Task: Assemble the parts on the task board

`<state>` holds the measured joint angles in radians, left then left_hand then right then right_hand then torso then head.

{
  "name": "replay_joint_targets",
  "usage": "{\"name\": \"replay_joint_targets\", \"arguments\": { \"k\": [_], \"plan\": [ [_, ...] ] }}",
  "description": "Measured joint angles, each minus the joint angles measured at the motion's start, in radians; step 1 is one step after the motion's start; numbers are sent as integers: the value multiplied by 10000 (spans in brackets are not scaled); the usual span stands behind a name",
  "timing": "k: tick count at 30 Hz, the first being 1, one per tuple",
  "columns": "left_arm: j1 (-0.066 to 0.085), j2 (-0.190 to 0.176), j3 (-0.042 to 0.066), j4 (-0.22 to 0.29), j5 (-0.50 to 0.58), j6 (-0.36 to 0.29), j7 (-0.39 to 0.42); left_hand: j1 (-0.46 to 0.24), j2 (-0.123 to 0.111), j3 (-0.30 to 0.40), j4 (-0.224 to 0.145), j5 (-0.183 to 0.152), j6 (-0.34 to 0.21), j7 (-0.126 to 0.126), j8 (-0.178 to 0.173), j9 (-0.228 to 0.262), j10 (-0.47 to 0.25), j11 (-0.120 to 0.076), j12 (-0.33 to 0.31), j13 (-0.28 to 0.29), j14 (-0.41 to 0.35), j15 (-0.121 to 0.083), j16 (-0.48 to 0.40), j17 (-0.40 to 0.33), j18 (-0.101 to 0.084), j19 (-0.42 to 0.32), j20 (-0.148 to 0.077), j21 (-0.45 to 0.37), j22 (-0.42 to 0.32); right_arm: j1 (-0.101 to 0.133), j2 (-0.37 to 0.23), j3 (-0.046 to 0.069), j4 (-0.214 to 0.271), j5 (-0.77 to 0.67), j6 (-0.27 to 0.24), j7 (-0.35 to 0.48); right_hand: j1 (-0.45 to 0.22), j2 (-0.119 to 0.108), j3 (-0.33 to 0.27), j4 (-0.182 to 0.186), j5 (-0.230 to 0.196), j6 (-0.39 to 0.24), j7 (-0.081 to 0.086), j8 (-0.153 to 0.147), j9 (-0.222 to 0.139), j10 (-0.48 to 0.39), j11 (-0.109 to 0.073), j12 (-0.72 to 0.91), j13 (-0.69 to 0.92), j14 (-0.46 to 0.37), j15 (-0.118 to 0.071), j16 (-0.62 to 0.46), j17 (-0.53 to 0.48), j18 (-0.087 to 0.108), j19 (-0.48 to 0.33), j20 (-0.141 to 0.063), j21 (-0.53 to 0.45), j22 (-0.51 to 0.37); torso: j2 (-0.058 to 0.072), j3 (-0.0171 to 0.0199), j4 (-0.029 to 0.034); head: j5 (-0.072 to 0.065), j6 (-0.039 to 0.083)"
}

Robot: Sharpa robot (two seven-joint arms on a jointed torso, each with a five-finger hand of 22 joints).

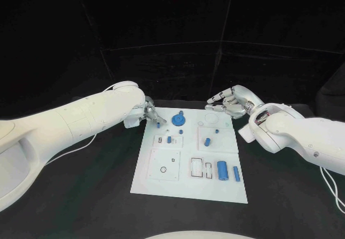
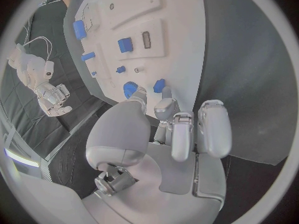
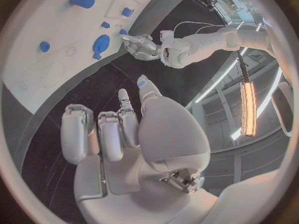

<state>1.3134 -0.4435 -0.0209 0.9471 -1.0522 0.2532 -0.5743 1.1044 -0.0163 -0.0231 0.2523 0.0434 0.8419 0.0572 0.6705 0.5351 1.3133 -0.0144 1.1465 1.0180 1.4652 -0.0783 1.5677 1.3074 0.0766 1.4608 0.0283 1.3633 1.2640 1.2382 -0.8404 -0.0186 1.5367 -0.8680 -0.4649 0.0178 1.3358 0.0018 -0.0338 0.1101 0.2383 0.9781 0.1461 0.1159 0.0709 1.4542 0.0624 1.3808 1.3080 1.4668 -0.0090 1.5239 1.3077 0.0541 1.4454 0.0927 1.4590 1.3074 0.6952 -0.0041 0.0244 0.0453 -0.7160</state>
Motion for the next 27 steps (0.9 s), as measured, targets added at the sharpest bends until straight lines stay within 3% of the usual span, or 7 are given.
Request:
{"name": "replay_joint_targets", "arguments": {
  "k": [9, 21, 27],
  "plan": [
    [-12, 41, -10, -89, -70, 2, 18, 234, 83, -68, -69, 0, 0, 0, 43, -10, 0, 0, 0, -1, 0, 0, 0, 0, 1, 0, 0, 0, 8, 0, 12, 0, -15, 0, 7, 0, 0, 0, 0, 0, 0, 0, 0, 0, -8, 0, 0, 0, 0, 0, 0, 0, -1, 0, 0, 0, 0, 0, -2, 3, 1, -3, -13],
    [-23, 99, -13, -121, -132, -27, 50, 850, 572, 108, -384, 0, -1, 0, 131, -20, -1, 0, -1, -2, 0, 0, 0, 0, 0, 0, 0, 0, 9, 0, 28, 0, -22, 0, 13, 0, 0, 0, 0, 0, 0, 0, 0, 0, -7, 0, 0, 0, 0, 0, 0, 0, -2, 0, 0, 0, 0, 0, -6, 7, 2, -35, -36],
    [-28, 109, -13, -104, -144, -36, 105, 984, 608, 140, -525, 0, 36, -37, 172, -20, -1, 1, -1, -2, 0, -1, 0, 0, 1, 0, 0, 0, 40, 0, 45, 0, -25, 1, 17, 0, 0, 0, 0, 0, 0, 0, 0, 0, -6, 0, 0, 0, 0, 0, 0, 0, -3, 0, 0, 0, 0, 0, -6, 7, 8, -45, -54]
  ]
}}
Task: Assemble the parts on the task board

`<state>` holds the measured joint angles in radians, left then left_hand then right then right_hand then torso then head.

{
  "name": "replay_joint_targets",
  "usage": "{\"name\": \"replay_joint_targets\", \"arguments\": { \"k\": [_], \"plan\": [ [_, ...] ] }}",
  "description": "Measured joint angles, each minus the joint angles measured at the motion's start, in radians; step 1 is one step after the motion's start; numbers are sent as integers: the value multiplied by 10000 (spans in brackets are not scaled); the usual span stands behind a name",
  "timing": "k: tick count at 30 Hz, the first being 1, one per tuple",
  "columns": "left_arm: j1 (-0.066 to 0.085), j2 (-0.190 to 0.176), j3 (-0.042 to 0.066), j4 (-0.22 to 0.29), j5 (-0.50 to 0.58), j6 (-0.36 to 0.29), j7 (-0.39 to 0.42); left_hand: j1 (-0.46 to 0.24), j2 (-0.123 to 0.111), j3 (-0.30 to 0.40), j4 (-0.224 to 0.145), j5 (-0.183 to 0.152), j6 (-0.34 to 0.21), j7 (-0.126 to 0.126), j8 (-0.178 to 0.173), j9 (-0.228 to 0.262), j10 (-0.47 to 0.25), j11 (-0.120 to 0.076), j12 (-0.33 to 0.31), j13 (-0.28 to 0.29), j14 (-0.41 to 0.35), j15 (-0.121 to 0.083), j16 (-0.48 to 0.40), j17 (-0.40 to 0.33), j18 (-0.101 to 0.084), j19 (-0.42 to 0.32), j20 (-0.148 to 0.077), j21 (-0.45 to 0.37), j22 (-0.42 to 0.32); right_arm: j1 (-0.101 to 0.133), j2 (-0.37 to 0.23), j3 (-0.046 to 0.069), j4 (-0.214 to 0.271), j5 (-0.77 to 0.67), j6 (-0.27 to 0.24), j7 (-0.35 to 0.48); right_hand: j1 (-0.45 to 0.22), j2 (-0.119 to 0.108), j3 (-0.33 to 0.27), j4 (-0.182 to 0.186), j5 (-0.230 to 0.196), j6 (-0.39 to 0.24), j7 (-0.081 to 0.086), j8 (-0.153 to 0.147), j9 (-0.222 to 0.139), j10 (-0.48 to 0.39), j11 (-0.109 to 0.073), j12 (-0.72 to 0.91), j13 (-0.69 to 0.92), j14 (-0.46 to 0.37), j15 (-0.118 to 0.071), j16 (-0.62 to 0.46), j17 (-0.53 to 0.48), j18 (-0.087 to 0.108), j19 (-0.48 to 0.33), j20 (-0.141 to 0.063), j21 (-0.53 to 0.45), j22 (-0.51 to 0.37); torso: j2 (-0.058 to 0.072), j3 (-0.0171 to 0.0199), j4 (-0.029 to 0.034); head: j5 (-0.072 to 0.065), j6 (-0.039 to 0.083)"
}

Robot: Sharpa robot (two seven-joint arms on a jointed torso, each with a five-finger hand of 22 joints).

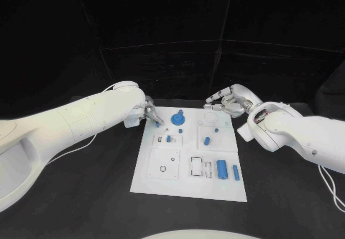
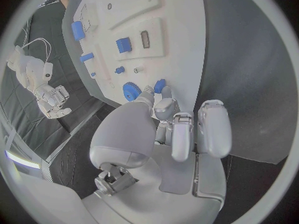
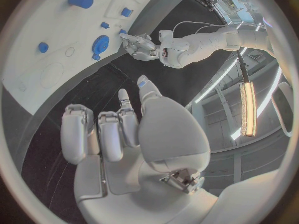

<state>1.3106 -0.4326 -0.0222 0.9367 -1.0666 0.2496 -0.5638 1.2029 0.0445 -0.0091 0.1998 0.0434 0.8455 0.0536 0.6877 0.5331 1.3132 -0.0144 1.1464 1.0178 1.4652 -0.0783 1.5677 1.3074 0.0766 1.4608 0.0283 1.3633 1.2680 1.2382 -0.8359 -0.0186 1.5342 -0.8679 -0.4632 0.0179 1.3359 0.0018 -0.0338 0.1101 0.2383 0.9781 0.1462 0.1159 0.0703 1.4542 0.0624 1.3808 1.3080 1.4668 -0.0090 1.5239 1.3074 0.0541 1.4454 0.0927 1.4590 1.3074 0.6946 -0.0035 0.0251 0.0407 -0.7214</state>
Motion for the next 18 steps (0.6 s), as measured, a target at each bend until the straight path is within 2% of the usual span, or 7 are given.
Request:
{"name": "replay_joint_targets", "arguments": {
  "k": [7, 11, 15, 18],
  "plan": [
    [-1, 5, 0, 5, -8, 27, 52, 178, 54, 65, -157, 0, 36, -37, 59, 5, 0, 0, 0, -8, 0, 0, 0, 0, 0, 0, 0, 0, 18, 0, 4, 0, -4, 1, 8, 0, 0, 0, 0, 0, 0, 0, 0, 0, 0, 0, 0, 0, 0, 0, 0, 0, 0, 0, 0, 0, 0, 0, 0, -4, 3, 5, -30],
    [-1, 5, 0, 19, -13, 66, 76, 420, 232, 220, -331, 0, 75, -75, 105, 33, 36, -36, 48, 2, 0, 0, 0, 0, -1, 0, 0, 0, 58, 0, 8, 0, -6, 1, 10, 0, 0, 0, 0, 0, 0, 0, 0, 0, 1, 0, 0, 0, 0, 0, 0, 0, 0, 0, 0, 0, 0, 0, 0, -4, 3, 7, -43],
    [-1, 2, 1, 42, -16, 78, 111, 1002, 498, 611, -723, -5, 145, -143, 172, 66, 57, -166, 48, 10, 1, -75, 0, 0, 0, 37, -37, 0, 86, 0, 20, 0, -9, 1, 12, 0, 0, 0, 0, 0, 0, 0, 0, 0, 1, 0, 0, 0, 0, 0, 0, 0, 0, -1, 0, 0, 0, 0, 0, -5, 4, 9, -61],
    [0, -14, 6, 73, -17, 64, 148, 1324, 593, 948, -1059, -28, 119, -163, 148, 66, 71, -179, 48, 10, 13, -133, 0, 0, 0, 69, -69, 0, 124, 0, 27, 0, -11, 1, 12, 1, 0, 0, 0, 0, 0, 0, 0, 0, 1, 0, 0, 1, 0, 0, 0, 0, -1, 0, 0, 0, 0, 0, 0, -7, 4, 9, -73]
  ]
}}
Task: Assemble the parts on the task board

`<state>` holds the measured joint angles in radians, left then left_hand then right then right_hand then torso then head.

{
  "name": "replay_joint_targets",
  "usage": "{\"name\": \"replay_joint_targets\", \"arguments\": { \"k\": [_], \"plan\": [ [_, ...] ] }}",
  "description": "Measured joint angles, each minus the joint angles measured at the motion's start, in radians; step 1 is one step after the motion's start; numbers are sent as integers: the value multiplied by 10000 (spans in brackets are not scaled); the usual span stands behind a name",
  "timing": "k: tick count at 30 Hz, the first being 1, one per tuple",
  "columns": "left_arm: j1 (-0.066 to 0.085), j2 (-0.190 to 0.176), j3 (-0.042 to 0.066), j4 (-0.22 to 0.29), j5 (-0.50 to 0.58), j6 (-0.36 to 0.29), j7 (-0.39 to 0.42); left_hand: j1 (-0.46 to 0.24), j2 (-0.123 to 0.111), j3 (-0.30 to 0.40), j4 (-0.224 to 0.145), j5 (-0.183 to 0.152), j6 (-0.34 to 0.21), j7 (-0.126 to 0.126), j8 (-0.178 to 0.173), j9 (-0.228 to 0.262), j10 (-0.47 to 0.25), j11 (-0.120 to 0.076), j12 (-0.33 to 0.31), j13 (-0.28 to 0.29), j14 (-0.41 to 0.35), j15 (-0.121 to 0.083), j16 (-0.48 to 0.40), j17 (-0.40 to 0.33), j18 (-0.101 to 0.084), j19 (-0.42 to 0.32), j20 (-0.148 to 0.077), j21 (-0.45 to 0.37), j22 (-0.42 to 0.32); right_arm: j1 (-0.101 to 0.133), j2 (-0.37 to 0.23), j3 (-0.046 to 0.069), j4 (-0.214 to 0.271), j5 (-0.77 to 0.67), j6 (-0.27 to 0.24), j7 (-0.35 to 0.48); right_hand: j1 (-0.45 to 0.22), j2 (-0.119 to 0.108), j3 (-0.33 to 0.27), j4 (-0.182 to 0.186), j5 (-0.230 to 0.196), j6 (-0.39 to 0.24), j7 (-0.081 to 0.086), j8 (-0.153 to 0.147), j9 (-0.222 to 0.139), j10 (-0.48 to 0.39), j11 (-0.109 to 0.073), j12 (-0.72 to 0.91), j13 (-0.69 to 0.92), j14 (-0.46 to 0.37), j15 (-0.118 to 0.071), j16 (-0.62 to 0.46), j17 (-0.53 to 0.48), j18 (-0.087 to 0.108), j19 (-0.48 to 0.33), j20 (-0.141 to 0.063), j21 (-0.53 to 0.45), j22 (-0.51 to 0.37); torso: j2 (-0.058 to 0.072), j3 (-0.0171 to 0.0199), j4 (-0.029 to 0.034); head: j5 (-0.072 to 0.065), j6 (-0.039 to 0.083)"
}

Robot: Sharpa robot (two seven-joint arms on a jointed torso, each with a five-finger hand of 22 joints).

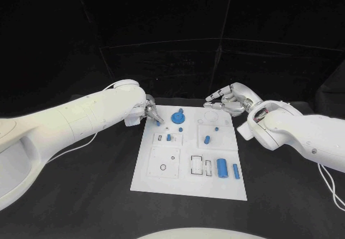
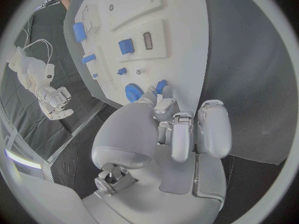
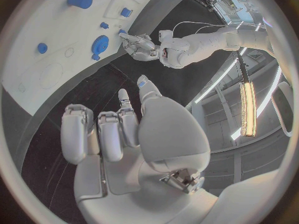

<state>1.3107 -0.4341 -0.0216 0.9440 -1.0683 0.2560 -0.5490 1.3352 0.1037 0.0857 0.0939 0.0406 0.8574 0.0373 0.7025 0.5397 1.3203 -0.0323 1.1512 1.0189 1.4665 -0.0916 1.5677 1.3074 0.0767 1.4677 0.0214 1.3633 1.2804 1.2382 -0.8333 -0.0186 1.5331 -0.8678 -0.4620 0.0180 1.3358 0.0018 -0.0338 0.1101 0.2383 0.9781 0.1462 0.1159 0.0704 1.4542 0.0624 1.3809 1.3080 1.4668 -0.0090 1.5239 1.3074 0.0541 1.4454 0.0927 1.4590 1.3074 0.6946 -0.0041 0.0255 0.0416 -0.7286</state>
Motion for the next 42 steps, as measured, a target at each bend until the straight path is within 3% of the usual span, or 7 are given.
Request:
{"name": "replay_joint_targets", "arguments": {
  "k": [12, 20, 24, 26, 32, 42],
  "plan": [
    [-14, -434, -6, 678, -8, -398, 204, 384, 29, 88, 83, 32, -109, 2, 72, 11, -2, 2, -51, -56, -14, -13, 0, 0, -1, -36, -35, 42, 80, 0, -15, 0, -8, 0, 0, 4, 0, 0, -28, -28, 42, 0, 0, 0, 1, 0, 0, 4, 0, 0, 0, 0, 0, 0, 0, 0, 0, 0, -3, 1, 10, 12, -19],
    [-14, -1054, -6, 1784, -12, -828, 289, 425, -32, 186, 181, 27, -129, 22, 71, 17, 20, -18, -96, -103, -14, -13, 0, 0, -1, -36, -35, 42, 96, 0, -48, 0, 3, 1, -2, 4, 0, 0, -28, -28, 42, 0, 0, 0, 1, 0, 0, 4, 0, 0, 0, 0, -1, 0, 0, 0, 0, 0, -13, 2, 16, 63, -1],
    [-19, -1424, -10, 2444, -15, -1067, 303, 249, -229, 360, 352, 27, -124, 17, 72, 141, 38, -36, -96, -118, -13, -12, 0, 0, -1, -36, -35, 89, 140, 0, -65, 0, 7, 1, -2, 4, 0, 0, -28, -28, 42, 0, 0, 0, 2, 0, 0, 5, 0, 0, 0, 0, -1, 0, 0, 0, 0, 0, -13, 1, 16, 85, 5],
    [-41, -1579, -10, 2702, -21, -1176, 310, 182, -296, 535, 272, 28, -123, 16, 72, 145, 38, -37, -96, -118, -13, -12, 0, 0, -1, -36, -35, 96, 148, 0, -75, 0, 7, 1, -2, 4, 0, 0, -28, -28, 41, 0, 0, 0, 1, 0, 0, 5, 0, 0, 0, 0, 4, 0, 0, 0, 0, 0, -13, -1, 18, 94, 5],
    [-232, -2195, -36, 3633, -100, -1664, 316, -87, -566, 1159, 177, 26, -113, 23, 72, 139, 73, -71, -139, -128, -13, -12, 0, 0, -1, -36, -35, 95, 200, 0, -93, 0, -1, 2, -2, 3, 0, 0, -28, -28, 41, 0, 0, 0, 2, 0, 0, 5, 0, 0, 0, 0, 7, 0, 0, 0, 0, 0, -13, -5, 46, 111, -11],
    [-516, -2752, -51, 4435, -201, -2226, 311, -432, -910, 2005, 90, 17, -45, 21, 65, 150, 145, -70, -139, -137, -13, -12, 0, 0, -1, -36, -35, 95, 224, 0, -92, 0, -21, 2, -1, 3, 0, 0, -28, -28, 40, 0, 0, 0, 2, 0, 0, 5, 0, 0, 0, 0, 6, 0, 0, 0, 0, 0, -8, -11, 33, 161, -32]
  ]
}}
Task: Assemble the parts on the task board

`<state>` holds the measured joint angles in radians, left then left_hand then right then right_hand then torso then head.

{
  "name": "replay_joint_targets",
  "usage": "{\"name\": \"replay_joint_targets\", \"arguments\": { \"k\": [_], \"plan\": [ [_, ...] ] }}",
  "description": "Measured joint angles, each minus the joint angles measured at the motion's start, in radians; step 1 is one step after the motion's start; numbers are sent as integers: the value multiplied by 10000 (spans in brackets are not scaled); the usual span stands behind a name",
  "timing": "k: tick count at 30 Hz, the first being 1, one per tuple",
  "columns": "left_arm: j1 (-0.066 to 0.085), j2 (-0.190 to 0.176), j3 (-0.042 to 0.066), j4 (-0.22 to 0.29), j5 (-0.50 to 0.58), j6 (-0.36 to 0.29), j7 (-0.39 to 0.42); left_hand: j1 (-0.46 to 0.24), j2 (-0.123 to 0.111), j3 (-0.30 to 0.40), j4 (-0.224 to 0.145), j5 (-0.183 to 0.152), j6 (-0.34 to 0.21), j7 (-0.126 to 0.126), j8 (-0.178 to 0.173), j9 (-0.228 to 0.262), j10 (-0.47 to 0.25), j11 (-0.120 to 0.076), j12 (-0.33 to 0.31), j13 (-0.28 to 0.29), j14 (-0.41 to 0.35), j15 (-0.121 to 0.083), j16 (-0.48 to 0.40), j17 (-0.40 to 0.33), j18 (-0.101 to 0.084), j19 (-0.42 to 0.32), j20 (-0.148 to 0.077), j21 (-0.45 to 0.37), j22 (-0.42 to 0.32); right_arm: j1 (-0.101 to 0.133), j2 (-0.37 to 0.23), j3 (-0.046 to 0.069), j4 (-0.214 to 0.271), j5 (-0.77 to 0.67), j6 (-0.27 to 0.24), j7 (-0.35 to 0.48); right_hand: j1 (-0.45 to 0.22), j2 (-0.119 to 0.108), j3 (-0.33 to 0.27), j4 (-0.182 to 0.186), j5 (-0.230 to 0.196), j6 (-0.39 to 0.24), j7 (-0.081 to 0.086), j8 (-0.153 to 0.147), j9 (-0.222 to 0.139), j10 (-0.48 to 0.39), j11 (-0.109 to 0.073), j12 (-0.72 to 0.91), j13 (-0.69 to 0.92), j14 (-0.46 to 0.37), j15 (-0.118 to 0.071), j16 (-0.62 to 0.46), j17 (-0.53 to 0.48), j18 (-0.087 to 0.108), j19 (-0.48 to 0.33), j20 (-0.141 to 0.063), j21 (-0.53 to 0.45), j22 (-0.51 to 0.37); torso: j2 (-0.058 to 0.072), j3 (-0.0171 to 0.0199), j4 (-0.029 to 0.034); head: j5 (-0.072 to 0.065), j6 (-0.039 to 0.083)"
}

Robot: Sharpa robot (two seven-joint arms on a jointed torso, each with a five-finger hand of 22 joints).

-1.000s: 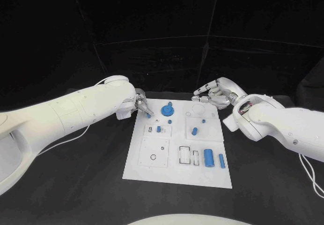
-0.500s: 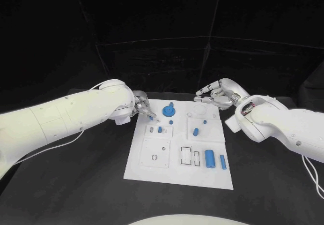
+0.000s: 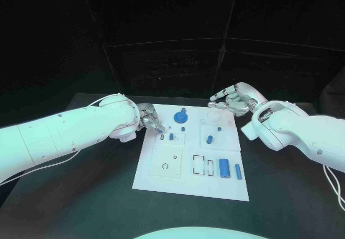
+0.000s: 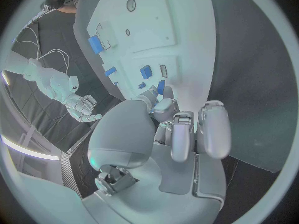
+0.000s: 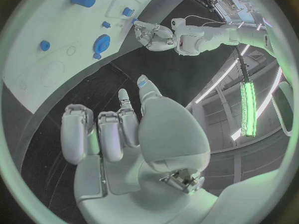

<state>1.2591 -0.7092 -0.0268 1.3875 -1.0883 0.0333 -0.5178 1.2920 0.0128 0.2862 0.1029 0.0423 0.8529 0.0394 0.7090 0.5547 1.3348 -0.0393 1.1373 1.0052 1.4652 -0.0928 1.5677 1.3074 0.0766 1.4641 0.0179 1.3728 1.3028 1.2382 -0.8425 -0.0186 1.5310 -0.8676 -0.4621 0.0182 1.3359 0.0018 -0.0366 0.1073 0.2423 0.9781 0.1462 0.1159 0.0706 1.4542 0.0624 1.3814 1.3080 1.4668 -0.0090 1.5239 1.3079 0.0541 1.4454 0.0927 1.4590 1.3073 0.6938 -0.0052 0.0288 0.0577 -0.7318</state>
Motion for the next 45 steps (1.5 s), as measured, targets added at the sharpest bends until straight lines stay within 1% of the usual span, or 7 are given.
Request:
{"name": "replay_joint_targets", "arguments": {
  "k": [6, 11, 15, 16, 27, 32, 45],
  "plan": [
    [-186, -46, -22, 179, -25, -219, -8, -80, -80, 155, 44, -1, 2, 1, -1, 67, -1, 0, 0, -11, 0, 0, 0, 0, 0, 0, 0, 0, 0, 0, 5, 0, -11, 0, 1, 0, 0, 0, 0, 0, -1, 0, 0, 0, 0, 0, 0, 0, 0, 0, 0, 0, -1, -1, 0, 0, 0, 0, 6, 0, -5, -1, -19],
    [-248, -49, -26, 234, -39, -310, -18, -119, -117, 224, -24, -9, 3, 1, -2, 68, -1, 1, 0, -10, 0, 0, 0, 0, 0, 0, 0, 0, -1, -1, 6, 0, -18, 0, 1, 1, 0, 0, 0, 0, -1, 0, 0, 0, 0, 0, 0, 0, 0, 0, 0, 0, -1, 0, 0, 0, 0, 0, 10, 2, -9, -8, -32],
    [-265, -53, -27, 252, -46, -317, -41, -169, -167, 311, 34, -10, 38, -6, -3, 68, -1, 1, 0, -14, 0, 0, 0, 0, 0, 0, 0, 0, -1, -2, 6, -1, -20, 1, 1, 1, 0, 0, 0, 0, -2, 0, 0, 0, 0, 0, 0, 0, 0, 0, 0, 0, -2, -1, 0, 0, 0, 0, 10, 8, -12, -7, -34],
    [-267, -55, -28, 254, -47, -311, -49, -202, -199, 463, -55, -14, 53, -17, -4, 68, -1, 1, 0, -19, -1, 1, 0, 0, 0, 0, 0, 0, -1, -2, 6, -1, -20, 1, 2, 1, 0, 0, 0, 0, -2, 0, 0, 0, 0, 0, 0, 0, 0, 0, 0, 0, -2, 0, 0, 0, 0, 0, 10, 8, -12, -5, -35],
    [-278, -54, -44, 263, -68, -60, -218, -265, -261, 501, -22, 21, 54, -17, -6, 89, -1, 1, -39, -20, -1, 0, 0, 0, 0, 0, 0, 0, -2, -2, 3, -1, -20, 1, 2, 2, 0, 0, 0, 0, -3, 0, 0, 0, 0, 0, 0, 0, 0, 0, 0, 0, -3, 0, 0, 0, 0, 0, 11, 10, -12, -4, -63],
    [-278, -48, -44, 266, -85, 71, -273, -344, -339, 732, -200, 20, 55, -16, -41, 89, -2, 2, -39, -38, -1, 1, 0, 0, 0, 0, 0, 0, -3, -2, 2, -1, -20, 1, 3, 3, 0, 0, 0, 0, -3, 0, 0, 0, 1, 0, 0, 0, 0, 0, 0, 0, -3, 0, 0, 0, 0, 0, 11, 9, -12, -4, -72],
    [-259, 85, -34, 78, -112, 214, -313, -345, -338, 776, -188, 10, 61, -10, -48, 132, -2, 2, -39, -37, -1, 1, 0, 0, 0, 0, 0, 0, -4, -2, 3, -1, -20, 1, 4, 5, 0, 0, 0, 0, -3, 0, 0, 0, 1, 0, 0, 0, 0, 0, 0, 0, -4, 0, 0, 0, 0, 0, 10, 10, -12, -18, -84]
  ]
}}
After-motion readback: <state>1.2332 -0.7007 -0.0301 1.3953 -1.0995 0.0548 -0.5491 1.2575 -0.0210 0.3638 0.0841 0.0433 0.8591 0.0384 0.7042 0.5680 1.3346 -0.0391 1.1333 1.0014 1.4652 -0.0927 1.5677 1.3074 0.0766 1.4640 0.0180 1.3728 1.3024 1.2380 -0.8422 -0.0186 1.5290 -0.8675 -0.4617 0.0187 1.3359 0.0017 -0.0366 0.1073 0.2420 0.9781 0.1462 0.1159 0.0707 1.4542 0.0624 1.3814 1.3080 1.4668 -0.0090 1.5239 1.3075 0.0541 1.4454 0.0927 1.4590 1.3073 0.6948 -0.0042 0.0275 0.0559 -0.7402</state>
